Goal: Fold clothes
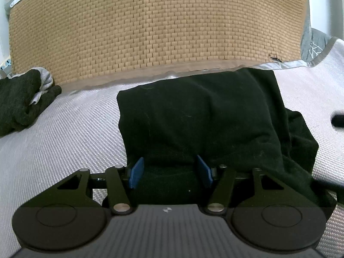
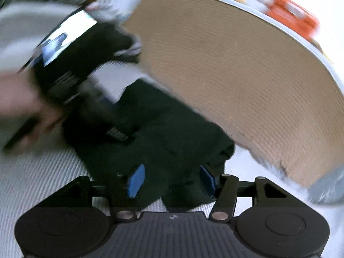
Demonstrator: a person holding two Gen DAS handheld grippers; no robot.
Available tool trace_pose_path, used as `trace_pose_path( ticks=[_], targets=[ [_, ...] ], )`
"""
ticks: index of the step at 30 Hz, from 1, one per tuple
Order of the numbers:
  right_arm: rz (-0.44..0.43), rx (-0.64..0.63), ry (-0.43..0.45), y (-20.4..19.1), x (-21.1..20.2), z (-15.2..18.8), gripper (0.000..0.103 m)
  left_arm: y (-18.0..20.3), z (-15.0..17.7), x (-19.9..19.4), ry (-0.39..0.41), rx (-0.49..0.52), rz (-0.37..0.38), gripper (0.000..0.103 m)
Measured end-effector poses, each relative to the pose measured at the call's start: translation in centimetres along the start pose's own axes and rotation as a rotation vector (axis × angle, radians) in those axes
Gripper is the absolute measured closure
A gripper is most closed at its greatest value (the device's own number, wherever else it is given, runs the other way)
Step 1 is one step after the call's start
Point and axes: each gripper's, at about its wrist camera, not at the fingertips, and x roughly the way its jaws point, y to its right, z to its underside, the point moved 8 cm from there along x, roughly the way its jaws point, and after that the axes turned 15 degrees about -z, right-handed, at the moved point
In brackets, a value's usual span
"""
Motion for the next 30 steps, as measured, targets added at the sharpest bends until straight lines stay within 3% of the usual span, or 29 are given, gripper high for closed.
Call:
trace_pose_path(
  ticks=[4,7,10,13,19,30],
  targets=[
    [0.047,-0.185,-0.047,-2.4,-0.4,-0.3,0.042,-0.1,0.0,-0.1,0.001,-0.001,0.004,0.044],
    [0.000,-0.247,-0.059,-4.3,-1.1,-1.1,0.034,-0.2,-0.2,-0.1,-0.002,-0.002,0.007,0.044],
    [-0.009,-0.306,-0.071,-5.8,-0.9,-1.3,0.033,-0.2,-0.3,-0.2,-0.002,-0.002,0.008,0.044],
    [0.065,-0.392,-0.134,-6.6,1.1,-0.8,0.033,-0.3,-0.3,-0.2,-0.001,-0.008,0.010,0.044],
    [0.117,-0.520,-0.170,-8.5,3.4,-0.4,0.033,-0.2,-0.2,-0.2,-0.003,-0.009,0.015,0.044],
    [0.083,-0.483,-0.157,-7.2,5.9,-1.1,0.027,-0.1,-0.1,-0.3,-0.001,-0.012,0.022,0.044]
  ],
)
